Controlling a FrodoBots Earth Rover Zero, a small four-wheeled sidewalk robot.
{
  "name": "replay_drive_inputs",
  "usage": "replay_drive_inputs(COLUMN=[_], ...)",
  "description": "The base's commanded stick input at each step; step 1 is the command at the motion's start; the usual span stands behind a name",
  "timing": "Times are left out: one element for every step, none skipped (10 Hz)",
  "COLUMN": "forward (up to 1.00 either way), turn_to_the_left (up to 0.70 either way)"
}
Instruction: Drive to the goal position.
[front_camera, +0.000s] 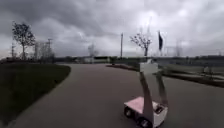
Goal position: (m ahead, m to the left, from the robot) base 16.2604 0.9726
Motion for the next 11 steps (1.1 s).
replay_drive_inputs(forward=[0.0,0.0,0.0,0.0,0.0,0.0,0.0,0.0,0.0,0.0,0.0], turn_to_the_left=[-0.45,-0.45,-0.45,-0.45,-0.45,-0.45,-0.45,-0.45,-0.45,-0.45,-0.45])
